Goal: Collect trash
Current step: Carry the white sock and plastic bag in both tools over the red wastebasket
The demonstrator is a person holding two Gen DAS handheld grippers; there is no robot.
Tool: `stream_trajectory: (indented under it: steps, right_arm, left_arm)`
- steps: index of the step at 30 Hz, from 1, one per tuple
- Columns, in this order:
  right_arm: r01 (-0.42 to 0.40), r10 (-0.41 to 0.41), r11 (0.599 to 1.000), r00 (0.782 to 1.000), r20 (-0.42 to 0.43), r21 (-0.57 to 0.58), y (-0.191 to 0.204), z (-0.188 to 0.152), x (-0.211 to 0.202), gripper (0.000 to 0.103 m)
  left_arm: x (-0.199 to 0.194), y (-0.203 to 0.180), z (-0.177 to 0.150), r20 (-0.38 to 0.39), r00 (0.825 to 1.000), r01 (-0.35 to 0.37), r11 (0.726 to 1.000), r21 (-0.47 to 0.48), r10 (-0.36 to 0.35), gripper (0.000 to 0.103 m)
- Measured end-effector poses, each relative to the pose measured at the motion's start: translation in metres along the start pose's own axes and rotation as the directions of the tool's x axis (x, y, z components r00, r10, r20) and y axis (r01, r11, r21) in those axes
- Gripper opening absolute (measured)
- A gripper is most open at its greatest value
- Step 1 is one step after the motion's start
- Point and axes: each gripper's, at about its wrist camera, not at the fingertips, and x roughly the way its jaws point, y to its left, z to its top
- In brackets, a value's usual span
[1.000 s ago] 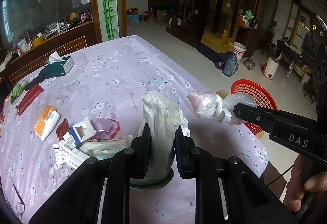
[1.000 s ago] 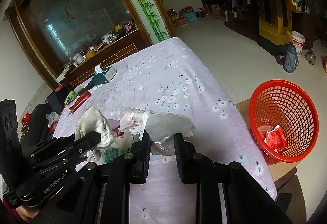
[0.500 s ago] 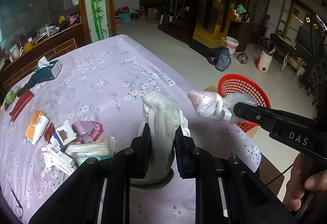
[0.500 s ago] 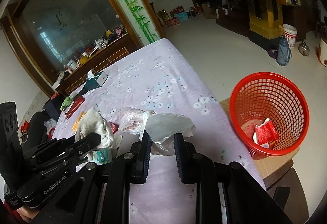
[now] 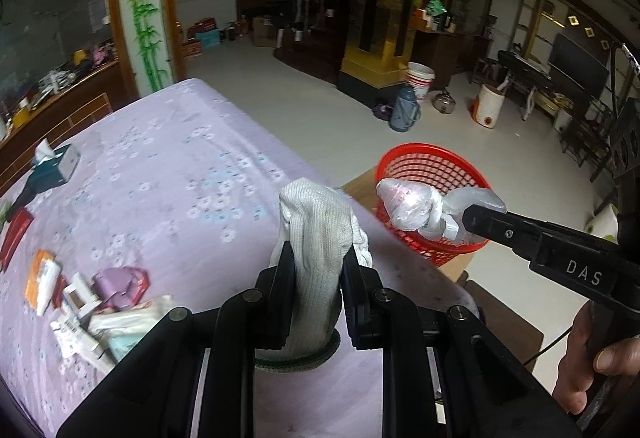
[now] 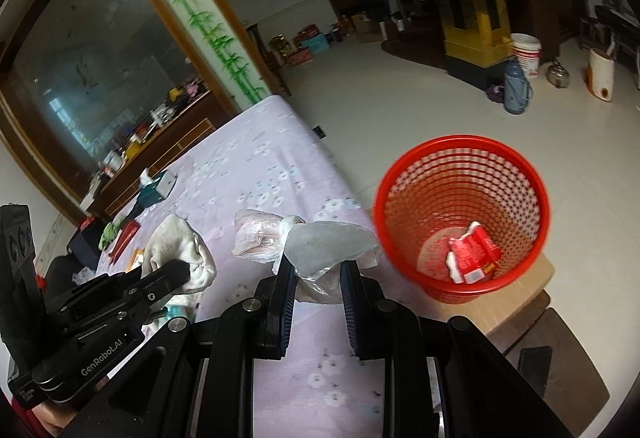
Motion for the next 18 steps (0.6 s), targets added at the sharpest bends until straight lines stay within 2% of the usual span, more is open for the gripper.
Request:
stream_trajectory:
  steps: [9, 18]
  right_arm:
    - [0.094, -0.1, 0.989, 0.994, 0.042, 0.114, -0.049, 0.009, -0.027, 0.023]
    - [0.178, -0.2, 0.956, 0.977, 0.074, 0.235, -0.103, 0.027, -0.046, 0.024]
  left_arm:
    - [0.027, -0.042, 0.027, -0.02, 0.994, 0.109, 0.993, 0.055, -0.108, 0.02]
    - [0.073, -0.085, 0.056, -0.068, 0.974, 0.22, 0.973, 0.071, -0.215, 0.02]
